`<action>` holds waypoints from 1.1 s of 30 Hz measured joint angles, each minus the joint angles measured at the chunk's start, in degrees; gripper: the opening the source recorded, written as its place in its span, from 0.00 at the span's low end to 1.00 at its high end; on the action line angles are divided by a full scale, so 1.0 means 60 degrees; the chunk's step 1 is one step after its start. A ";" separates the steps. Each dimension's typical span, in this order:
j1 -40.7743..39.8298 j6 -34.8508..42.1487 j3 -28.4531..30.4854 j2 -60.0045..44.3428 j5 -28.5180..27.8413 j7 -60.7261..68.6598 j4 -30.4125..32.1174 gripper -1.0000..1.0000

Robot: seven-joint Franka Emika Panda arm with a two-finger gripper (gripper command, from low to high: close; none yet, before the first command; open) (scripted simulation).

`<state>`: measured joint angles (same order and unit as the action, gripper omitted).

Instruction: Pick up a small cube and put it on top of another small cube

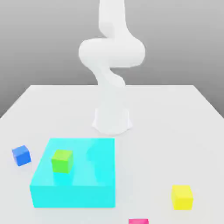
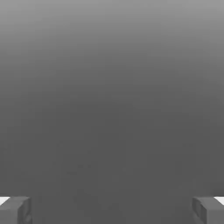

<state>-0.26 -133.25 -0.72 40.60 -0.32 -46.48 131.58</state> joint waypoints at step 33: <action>0.0353 -0.3778 -0.0633 -1.1467 -0.0816 -0.1422 -0.0632 0.50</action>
<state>1.86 -155.92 -4.52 -28.20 -5.21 -55.01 127.79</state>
